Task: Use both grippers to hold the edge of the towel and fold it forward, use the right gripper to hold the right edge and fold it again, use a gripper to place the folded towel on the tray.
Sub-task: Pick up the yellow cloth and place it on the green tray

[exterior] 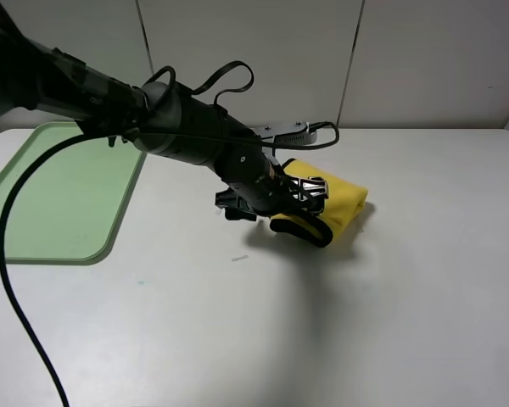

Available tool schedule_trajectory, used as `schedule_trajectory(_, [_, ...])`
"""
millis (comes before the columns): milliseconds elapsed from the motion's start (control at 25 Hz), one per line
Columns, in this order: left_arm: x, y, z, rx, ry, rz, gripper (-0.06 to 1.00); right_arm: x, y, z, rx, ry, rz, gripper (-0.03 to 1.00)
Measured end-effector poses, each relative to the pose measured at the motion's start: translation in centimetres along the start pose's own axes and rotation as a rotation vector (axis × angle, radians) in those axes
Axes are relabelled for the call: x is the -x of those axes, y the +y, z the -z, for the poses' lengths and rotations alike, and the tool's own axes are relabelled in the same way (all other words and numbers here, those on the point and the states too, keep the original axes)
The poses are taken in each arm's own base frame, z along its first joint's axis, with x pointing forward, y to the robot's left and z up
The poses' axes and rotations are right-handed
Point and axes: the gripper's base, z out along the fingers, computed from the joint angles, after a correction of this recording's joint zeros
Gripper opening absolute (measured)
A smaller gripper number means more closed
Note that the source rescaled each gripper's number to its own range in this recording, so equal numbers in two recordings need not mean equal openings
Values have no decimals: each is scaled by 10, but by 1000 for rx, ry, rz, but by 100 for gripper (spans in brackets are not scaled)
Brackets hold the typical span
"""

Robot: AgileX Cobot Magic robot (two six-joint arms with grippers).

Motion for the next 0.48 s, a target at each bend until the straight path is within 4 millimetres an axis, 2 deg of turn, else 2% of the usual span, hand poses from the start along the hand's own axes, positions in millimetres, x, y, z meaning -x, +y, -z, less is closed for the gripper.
schedule_trajectory(480, [-2, 0, -15, -21, -21, 37, 100, 0, 0, 0, 1, 0, -1, 100])
